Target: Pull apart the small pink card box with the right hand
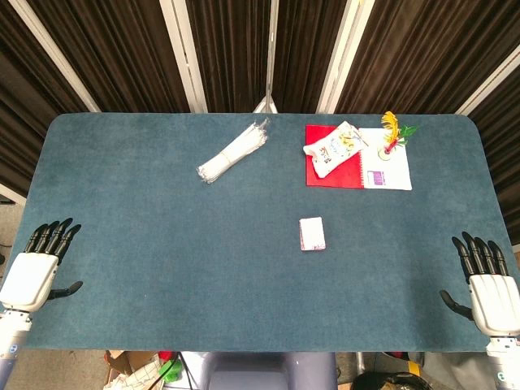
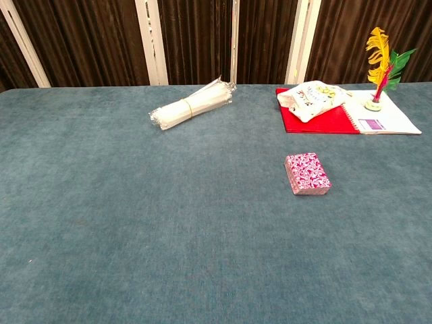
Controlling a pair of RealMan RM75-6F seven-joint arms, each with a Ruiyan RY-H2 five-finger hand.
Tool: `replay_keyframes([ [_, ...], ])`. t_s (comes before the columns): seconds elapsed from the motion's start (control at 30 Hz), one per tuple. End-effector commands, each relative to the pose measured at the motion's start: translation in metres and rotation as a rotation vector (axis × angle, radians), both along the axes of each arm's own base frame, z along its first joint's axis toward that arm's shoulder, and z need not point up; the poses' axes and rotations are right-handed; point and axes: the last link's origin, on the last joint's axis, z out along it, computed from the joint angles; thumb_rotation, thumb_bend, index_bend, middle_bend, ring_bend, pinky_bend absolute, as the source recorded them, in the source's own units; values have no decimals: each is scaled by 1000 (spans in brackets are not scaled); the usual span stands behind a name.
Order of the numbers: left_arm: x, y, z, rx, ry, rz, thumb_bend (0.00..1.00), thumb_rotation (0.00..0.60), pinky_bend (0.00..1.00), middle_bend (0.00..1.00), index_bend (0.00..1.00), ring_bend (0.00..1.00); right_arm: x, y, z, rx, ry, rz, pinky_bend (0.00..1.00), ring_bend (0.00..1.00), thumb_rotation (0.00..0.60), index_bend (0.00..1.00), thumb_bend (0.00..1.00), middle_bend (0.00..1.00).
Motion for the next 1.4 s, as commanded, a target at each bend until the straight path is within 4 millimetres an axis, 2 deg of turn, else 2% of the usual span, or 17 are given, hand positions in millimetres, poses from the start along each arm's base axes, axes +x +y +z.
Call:
replay_keyframes([
  [0.03, 0, 0, 0, -2, -3, 1, 0, 600, 0, 0, 0, 0, 0, 0, 0, 1, 0, -2, 0, 0, 600, 0, 236, 0],
  [0.43, 1, -1, 2, 6, -10, -1, 0, 600, 0, 0, 0, 0, 4, -2, 1, 0, -31, 6, 0, 0, 600, 0, 236, 0],
  [0.57, 0, -1, 2, 1, -15, 5, 0, 600, 0, 0, 0, 0, 10, -13, 0, 14, -57, -6, 0, 0, 600, 0, 236, 0],
  [0.73, 1, -1, 4, 4, -29, 6, 0, 600, 0, 0, 0, 0, 26, -36, -6, 66, -48, -3, 0, 0, 600, 0, 234, 0],
  [0.93, 1, -1, 3, -7, -28, 8, 0, 600, 0, 0, 0, 0, 51, -75, -29, 173, -10, -2, 0, 0, 600, 0, 235, 0],
  [1.13, 0, 0, 6, 0, -41, 16, 0, 600, 0, 0, 0, 0, 81, -109, -65, 280, 16, 14, 0, 0, 600, 0, 235, 0],
  [1.4, -2, 1, 7, -13, -60, 32, 0, 600, 0, 0, 0, 0, 116, -145, -113, 370, 51, 43, 0, 0, 600, 3, 235, 12],
])
